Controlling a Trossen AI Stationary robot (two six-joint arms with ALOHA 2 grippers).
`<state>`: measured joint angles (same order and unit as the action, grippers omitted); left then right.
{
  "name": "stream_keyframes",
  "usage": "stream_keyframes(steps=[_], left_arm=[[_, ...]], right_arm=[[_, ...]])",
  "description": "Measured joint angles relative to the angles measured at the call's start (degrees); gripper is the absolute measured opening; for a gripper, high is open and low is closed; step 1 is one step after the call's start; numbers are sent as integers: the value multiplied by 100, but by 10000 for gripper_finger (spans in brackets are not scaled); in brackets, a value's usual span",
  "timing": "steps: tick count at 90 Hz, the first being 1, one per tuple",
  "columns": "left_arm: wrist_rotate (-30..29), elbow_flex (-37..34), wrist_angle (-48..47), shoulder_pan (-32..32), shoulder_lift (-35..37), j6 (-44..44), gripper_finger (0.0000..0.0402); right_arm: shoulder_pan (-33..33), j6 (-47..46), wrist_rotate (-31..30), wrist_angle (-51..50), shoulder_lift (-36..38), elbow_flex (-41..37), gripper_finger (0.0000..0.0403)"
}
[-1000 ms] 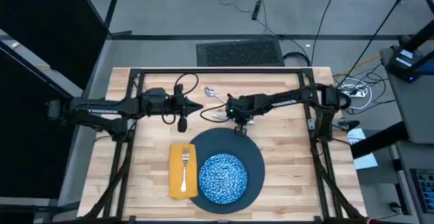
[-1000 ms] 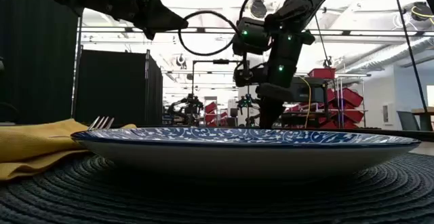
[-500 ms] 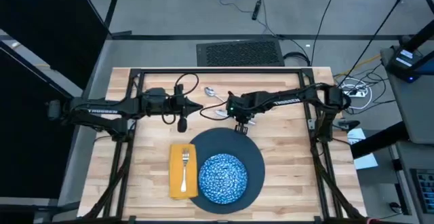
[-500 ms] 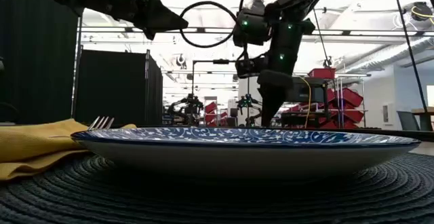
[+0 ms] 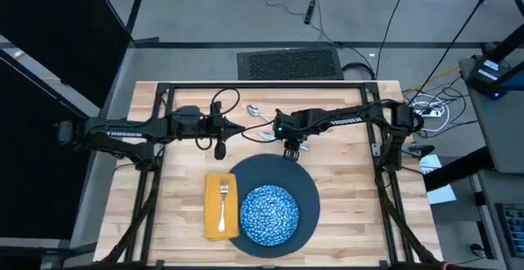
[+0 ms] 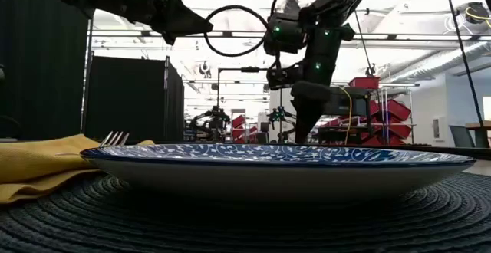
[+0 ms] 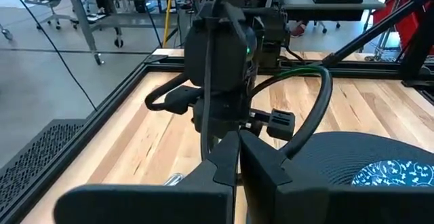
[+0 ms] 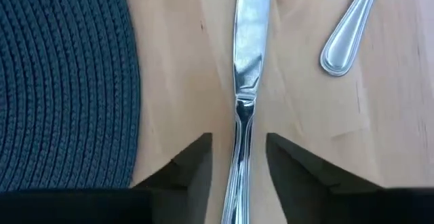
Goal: Set table place
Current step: Put the silver table knife on the blue table mat to the right of the blue plate
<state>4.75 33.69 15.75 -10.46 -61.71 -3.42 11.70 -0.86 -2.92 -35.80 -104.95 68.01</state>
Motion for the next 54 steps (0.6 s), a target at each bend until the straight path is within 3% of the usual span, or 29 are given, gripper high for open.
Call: stream_keyframes(steps=[54], left_arm=[[1,0,0,0,0,0,0]], right_arm=[[176,0,0,303,-9,-219,137]])
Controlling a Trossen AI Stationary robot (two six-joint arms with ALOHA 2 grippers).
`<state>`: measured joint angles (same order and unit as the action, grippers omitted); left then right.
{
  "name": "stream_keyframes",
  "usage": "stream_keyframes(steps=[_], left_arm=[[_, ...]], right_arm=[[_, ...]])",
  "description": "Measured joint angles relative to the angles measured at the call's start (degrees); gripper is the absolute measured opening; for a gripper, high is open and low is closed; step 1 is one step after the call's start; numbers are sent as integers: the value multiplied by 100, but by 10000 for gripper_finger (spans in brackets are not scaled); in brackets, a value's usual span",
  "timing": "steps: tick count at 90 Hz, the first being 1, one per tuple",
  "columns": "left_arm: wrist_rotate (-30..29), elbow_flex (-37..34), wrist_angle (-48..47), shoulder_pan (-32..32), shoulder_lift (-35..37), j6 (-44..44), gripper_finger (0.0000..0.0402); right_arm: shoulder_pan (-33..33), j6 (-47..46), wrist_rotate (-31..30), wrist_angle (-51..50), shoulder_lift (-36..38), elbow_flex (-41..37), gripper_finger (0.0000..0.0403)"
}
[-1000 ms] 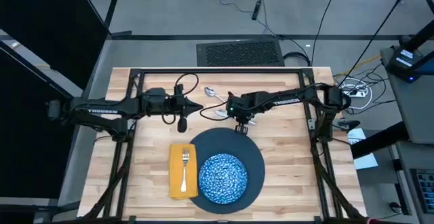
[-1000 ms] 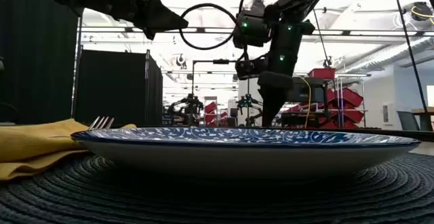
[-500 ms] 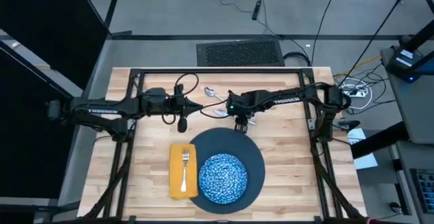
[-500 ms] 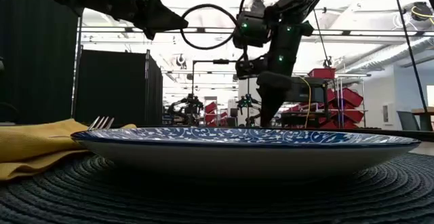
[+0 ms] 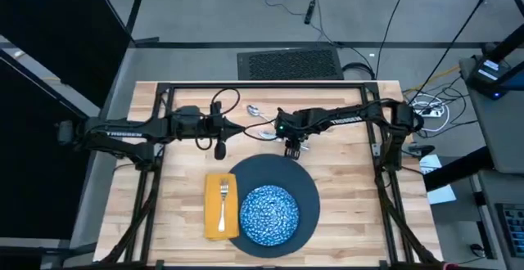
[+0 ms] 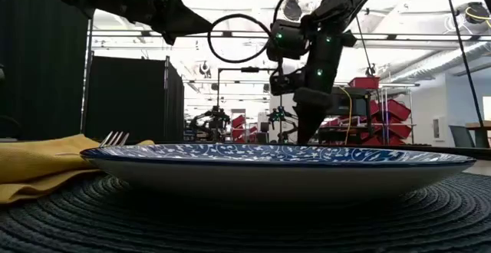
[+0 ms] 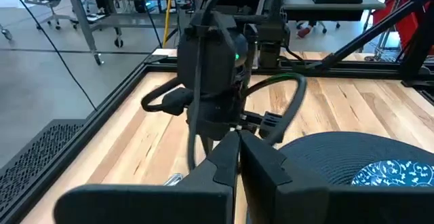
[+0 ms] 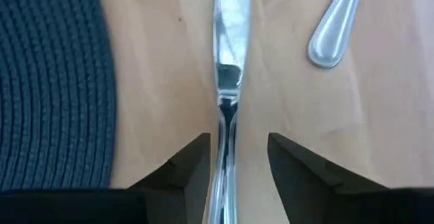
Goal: Set table place
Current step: Put the silver table knife on the blue table mat to the right of the blue plate
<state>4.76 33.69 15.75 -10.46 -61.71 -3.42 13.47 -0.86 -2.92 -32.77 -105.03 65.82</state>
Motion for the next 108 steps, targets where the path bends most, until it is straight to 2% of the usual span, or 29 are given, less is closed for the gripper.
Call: stream_keyframes(steps=[81,92,108], left_arm=[[2,0,0,0,0,2,0],[2,0,0,0,0,2,0],[2,0,-2,0,0,2,0]], right_arm=[[-6,-256,26,467,0,-417,134],[-8,-244,24,467,0,-417,113],[-8,-162,24,467,0,-417,53]])
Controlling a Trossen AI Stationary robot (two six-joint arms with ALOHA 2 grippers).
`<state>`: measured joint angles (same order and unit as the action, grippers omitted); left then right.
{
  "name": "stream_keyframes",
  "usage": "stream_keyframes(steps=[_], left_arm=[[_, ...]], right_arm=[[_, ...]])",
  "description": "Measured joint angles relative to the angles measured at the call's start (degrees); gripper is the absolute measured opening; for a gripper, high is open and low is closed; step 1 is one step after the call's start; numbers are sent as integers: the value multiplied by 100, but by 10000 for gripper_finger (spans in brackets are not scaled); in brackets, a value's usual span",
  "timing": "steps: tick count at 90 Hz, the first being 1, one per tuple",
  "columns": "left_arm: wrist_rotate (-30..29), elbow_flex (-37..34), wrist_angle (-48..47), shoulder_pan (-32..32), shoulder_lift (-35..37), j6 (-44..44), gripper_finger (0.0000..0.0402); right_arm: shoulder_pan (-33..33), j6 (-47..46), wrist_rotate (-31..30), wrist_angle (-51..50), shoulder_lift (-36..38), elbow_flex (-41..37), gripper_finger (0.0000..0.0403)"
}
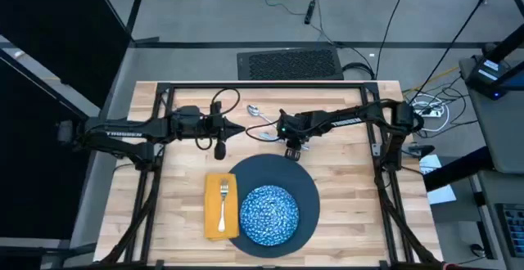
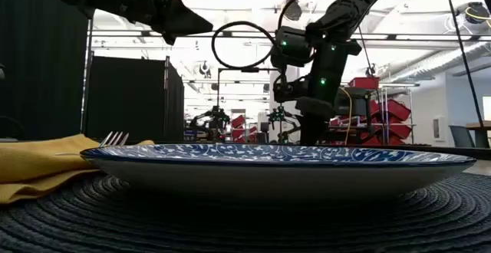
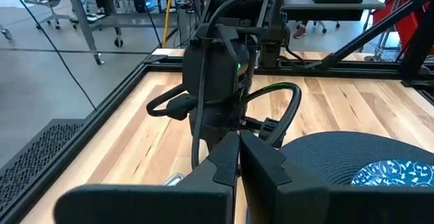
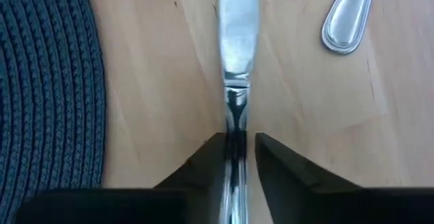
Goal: Set table place
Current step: Put the silver table knife on the blue table mat to the right of the blue plate
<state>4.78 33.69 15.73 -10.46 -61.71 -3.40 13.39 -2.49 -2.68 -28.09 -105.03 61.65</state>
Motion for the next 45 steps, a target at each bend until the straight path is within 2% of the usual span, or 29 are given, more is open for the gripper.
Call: stream_keyframes(steps=[10,45], left_arm=[[0,0,0,0,0,0,0],[0,0,0,0,0,0,0]], right_arm=[[0,-66,0,6,2,2,28],[0,-71,22,-29,20,20,2]])
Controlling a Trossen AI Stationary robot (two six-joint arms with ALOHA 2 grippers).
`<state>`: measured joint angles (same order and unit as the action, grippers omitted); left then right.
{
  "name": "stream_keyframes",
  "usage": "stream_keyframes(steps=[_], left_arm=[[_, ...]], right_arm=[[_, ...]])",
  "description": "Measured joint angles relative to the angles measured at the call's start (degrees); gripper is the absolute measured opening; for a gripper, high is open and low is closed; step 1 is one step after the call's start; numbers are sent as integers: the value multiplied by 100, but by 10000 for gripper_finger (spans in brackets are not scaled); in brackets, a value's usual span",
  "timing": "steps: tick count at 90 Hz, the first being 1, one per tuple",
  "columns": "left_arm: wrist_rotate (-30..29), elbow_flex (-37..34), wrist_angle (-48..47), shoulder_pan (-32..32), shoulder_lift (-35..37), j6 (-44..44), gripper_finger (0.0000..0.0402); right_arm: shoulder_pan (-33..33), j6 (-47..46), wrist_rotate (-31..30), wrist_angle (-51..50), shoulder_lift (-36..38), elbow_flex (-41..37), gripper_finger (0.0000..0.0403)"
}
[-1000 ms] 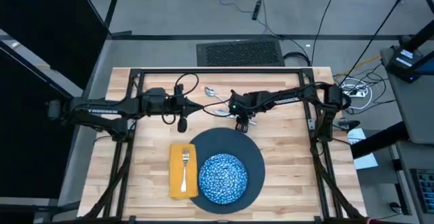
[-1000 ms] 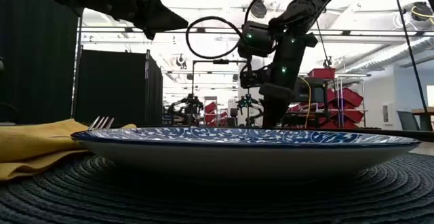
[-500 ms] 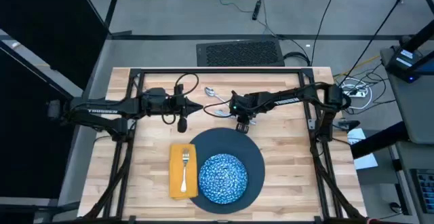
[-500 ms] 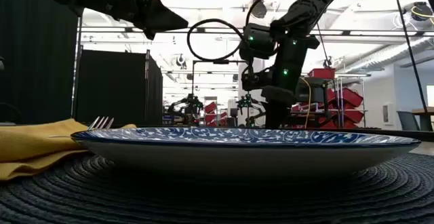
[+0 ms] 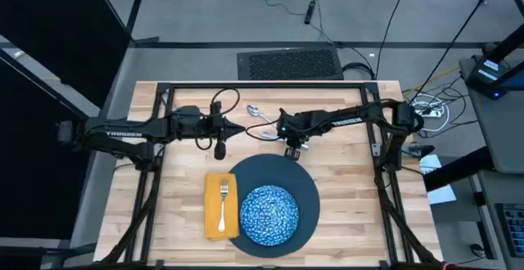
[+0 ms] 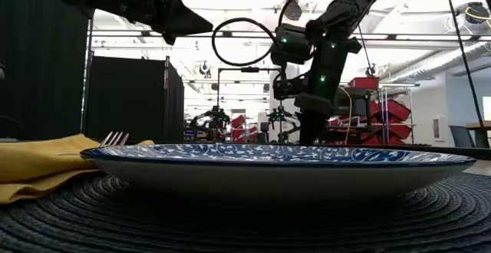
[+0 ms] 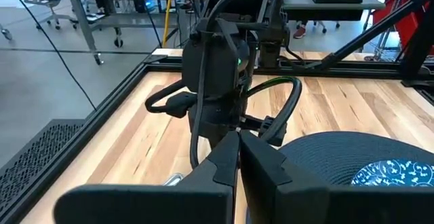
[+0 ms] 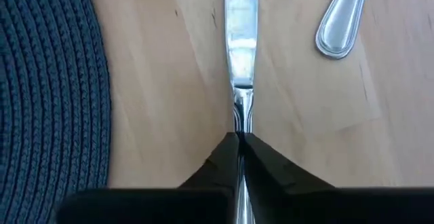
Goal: Set table place
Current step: Put the silver table knife on the blue table mat to the right of the blue plate
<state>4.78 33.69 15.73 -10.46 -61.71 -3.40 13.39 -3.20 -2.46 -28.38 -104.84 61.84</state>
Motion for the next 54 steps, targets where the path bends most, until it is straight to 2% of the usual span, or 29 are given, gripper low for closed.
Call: stream_keyframes(steps=[33,42,54], left_arm=[[0,0,1,0,0,0,0],[0,0,0,0,0,0,0],[0,0,0,0,0,0,0]], right_arm=[[0,-2,140,59,-4,-4,6],[5,-24,235,89,-11,-9,32],[0,-84,270,97,-15,-11,85]])
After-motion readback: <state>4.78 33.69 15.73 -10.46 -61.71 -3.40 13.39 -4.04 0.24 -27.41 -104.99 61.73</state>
